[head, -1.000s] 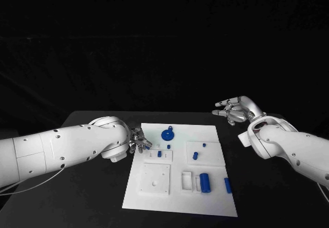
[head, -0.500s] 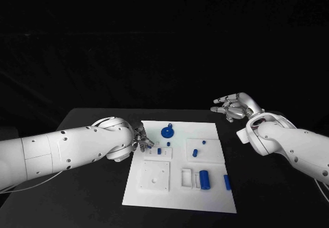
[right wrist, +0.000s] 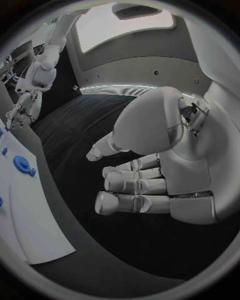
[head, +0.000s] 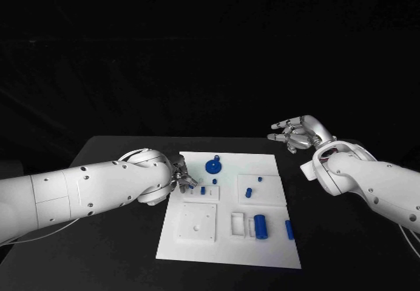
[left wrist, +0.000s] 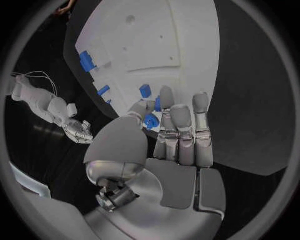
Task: Assemble the parts on the task board
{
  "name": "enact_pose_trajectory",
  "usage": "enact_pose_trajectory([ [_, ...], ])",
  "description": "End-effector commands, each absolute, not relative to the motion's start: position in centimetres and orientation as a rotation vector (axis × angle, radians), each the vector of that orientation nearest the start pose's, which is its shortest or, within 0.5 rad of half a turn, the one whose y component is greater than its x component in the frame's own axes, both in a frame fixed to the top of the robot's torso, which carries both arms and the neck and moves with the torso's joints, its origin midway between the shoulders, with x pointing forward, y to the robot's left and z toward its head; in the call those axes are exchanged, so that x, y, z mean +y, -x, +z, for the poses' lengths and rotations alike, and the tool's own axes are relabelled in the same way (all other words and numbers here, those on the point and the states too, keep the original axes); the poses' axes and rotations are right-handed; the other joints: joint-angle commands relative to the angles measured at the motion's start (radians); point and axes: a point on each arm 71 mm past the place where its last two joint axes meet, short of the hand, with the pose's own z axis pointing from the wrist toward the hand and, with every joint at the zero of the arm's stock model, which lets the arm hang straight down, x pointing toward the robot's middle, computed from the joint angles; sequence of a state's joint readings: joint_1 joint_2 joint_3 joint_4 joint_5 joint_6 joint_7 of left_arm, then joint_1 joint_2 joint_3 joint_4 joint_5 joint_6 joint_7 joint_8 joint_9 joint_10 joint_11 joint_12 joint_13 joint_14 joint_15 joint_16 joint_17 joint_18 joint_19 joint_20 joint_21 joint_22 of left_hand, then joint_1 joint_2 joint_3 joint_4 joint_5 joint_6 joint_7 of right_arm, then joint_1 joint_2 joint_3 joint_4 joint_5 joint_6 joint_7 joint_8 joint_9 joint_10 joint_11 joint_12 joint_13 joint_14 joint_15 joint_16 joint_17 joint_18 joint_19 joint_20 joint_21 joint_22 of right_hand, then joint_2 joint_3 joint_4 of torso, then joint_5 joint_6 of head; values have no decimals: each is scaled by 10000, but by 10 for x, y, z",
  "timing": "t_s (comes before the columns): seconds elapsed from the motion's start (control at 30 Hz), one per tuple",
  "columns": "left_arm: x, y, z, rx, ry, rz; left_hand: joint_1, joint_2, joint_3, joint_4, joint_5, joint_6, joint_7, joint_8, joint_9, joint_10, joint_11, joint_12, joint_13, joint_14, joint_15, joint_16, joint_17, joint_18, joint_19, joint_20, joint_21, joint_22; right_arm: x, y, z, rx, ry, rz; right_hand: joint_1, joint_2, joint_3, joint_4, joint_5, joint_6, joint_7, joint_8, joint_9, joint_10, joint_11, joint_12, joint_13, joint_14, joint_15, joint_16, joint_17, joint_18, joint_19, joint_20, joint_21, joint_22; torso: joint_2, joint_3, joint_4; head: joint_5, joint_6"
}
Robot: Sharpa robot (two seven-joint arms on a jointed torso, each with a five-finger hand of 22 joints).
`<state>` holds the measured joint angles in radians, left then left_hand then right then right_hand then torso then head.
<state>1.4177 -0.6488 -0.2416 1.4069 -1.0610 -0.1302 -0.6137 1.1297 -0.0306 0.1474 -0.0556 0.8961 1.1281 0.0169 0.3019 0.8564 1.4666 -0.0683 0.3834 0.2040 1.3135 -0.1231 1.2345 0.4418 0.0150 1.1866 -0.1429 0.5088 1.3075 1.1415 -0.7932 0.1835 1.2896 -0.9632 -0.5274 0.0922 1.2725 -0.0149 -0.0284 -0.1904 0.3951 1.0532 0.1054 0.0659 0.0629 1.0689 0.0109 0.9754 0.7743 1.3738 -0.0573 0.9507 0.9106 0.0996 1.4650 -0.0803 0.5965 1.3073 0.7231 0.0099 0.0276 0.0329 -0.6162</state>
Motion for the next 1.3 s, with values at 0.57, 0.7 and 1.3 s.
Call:
enact_pose_trajectory([
  [0.57,167,-513,-188,20279,1447,-2626,251,87,1335,-1386,-355,392,-204,-214,-685,396,-64,194,84,174,-31,-9,150,123,121,-25,63,195,-262,-543,-138,13258,-4438,8483,-109,28,75,-16,23,73,7,-41,-6,-5,-67,75,-11,48,-64,60,31,75,300,-16,74,687,-7,-3,7,8,-138],
  [0.7,166,-511,-188,20153,1266,-2576,249,88,1337,-1374,-351,391,-208,-191,-722,406,-68,214,86,194,-35,-13,157,122,137,-30,67,195,-261,-543,-138,13253,-4439,8492,-130,30,79,-23,27,60,13,-43,-7,-9,-63,73,-13,41,-63,46,20,76,297,-17,63,684,-4,-9,12,9,-132],
  [1.3,165,-507,-196,20168,1077,-2486,254,71,1330,-1370,-348,406,-223,-144,-856,417,-82,355,117,262,-56,10,206,112,186,-50,78,199,-259,-544,-139,13261,-4448,8518,-157,42,94,-27,32,51,15,-41,-6,-9,-62,73,-16,38,-63,38,15,79,292,-16,42,677,-4,-4,6,76,-236],
])
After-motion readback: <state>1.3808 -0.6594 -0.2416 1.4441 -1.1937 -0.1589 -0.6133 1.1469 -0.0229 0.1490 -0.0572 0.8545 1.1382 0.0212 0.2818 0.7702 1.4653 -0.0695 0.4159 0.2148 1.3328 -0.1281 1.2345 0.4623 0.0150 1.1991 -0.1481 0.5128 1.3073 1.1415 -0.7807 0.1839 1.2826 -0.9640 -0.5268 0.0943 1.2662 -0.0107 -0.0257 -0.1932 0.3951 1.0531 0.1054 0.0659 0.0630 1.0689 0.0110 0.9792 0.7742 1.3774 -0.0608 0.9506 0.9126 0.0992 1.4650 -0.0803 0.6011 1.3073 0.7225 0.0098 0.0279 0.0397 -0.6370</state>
